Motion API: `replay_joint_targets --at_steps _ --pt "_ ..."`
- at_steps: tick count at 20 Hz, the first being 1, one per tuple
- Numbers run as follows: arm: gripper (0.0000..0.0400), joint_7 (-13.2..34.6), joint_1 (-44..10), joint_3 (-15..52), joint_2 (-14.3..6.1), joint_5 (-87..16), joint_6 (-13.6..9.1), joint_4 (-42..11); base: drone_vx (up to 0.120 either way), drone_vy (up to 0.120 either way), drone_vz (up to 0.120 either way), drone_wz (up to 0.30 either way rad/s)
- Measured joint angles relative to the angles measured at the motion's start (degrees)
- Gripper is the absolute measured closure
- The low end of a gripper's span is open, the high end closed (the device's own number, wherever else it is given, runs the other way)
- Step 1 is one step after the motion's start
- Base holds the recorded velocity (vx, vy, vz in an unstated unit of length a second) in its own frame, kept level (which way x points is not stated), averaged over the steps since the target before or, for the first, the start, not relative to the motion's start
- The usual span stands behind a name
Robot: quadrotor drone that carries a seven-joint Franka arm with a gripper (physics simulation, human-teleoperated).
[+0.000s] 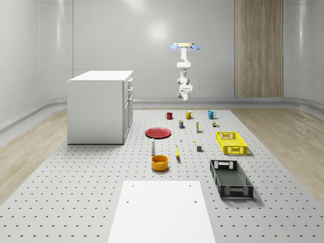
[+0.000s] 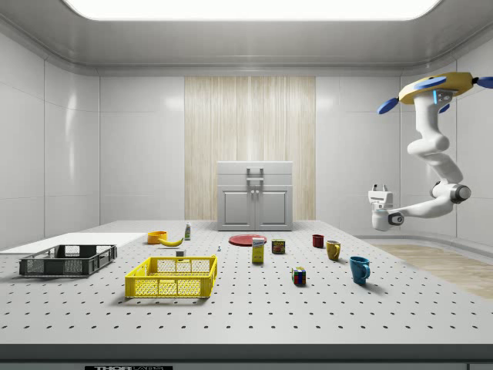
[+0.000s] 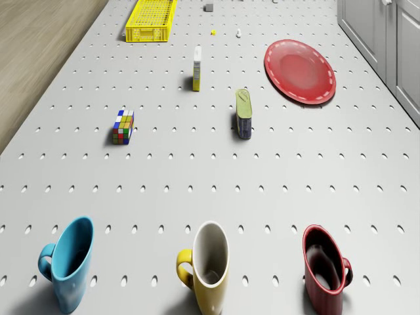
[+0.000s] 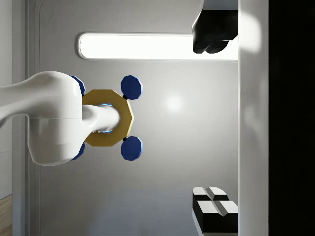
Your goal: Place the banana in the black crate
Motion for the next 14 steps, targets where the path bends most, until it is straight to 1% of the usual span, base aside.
replay_joint_targets --at_steps 14 --pt "0.0 -0.04 -0.1 0.09 -0.24 -0.02 0.36 0.02 0.12 -0.12 0.0 0.0"
